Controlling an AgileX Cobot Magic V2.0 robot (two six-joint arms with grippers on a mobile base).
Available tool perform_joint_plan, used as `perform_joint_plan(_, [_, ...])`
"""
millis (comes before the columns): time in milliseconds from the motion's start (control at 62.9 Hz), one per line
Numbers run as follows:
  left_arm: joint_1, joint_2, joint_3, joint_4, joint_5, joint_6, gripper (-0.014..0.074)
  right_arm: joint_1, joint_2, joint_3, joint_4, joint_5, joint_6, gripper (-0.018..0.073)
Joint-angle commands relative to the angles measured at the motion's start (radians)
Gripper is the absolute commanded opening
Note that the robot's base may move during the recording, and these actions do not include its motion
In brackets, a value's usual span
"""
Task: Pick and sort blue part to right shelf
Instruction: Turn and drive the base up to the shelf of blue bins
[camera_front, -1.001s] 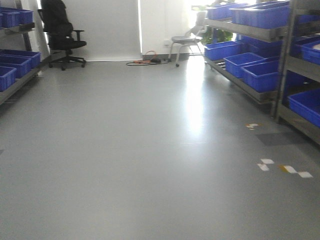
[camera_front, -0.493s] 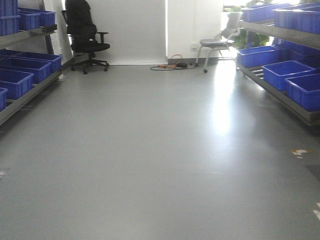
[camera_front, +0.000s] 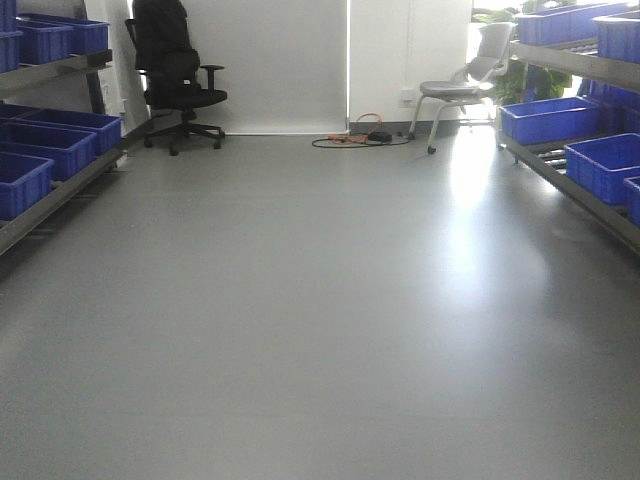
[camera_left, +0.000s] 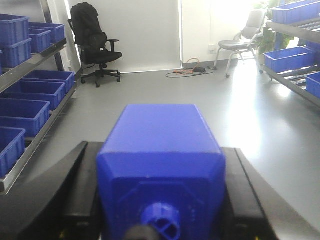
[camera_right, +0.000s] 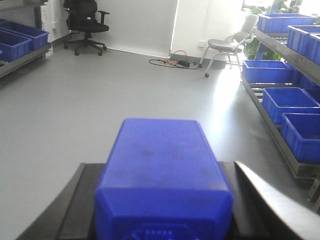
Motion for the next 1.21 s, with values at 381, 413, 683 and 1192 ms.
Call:
perform_joint_plan(381, [-0.002,0.011,-0.03,-0.002,-0.094,0.001,0.0207,-0.006,0.008,-0.031,-0.003,-0.083,-0.003,0.0398])
perform_joint_plan(413, [-0.002,0.011,-0.03,-0.002,-0.094,0.001,0.0207,-0.006,0.008,-0.031,-0.003,-0.083,-0.003,0.0398])
perform_joint_plan(683, [-0.002,0.011,-0.03,-0.002,-0.094,0.001,0.0207,-0.006,0.008,-0.031,-0.003,-0.083,-0.003,0.0398])
perform_joint_plan(1192, [-0.002,0.011,-0.03,-0.002,-0.094,0.001,0.0207,-0.006,0.008,-0.031,-0.003,-0.083,-0.003,0.0398])
